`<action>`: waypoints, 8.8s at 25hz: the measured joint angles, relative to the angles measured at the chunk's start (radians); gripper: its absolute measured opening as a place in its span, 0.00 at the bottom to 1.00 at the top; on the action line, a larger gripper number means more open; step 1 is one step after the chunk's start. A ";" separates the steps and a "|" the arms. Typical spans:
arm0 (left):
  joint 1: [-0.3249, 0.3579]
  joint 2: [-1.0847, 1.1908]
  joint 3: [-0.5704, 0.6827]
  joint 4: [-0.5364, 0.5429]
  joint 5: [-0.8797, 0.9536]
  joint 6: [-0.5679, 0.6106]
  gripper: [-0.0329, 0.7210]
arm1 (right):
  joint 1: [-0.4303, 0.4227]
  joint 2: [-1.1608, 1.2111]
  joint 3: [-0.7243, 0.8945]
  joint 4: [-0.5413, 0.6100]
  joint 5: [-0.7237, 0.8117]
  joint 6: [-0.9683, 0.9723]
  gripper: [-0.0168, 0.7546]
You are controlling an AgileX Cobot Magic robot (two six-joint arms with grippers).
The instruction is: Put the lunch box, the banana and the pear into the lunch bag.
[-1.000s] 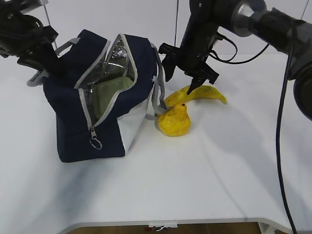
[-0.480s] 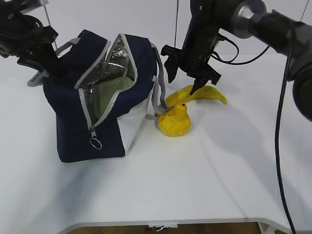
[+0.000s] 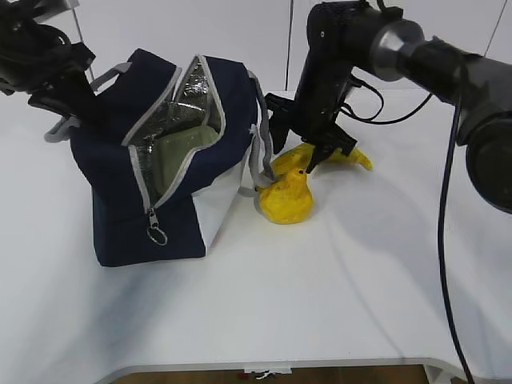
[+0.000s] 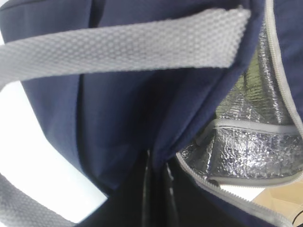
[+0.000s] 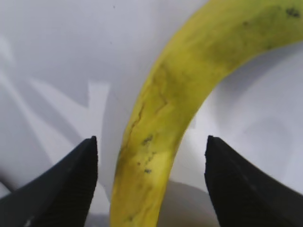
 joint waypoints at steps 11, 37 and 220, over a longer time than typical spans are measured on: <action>0.000 0.000 0.000 0.000 0.001 0.000 0.03 | 0.000 0.025 -0.010 0.017 -0.005 0.000 0.45; 0.000 0.000 0.000 0.023 -0.016 -0.023 0.03 | -0.002 -0.080 -0.309 0.049 0.015 -0.589 0.41; 0.060 0.002 0.000 -0.111 0.036 -0.069 0.03 | 0.122 -0.383 0.187 0.219 -0.049 -1.050 0.78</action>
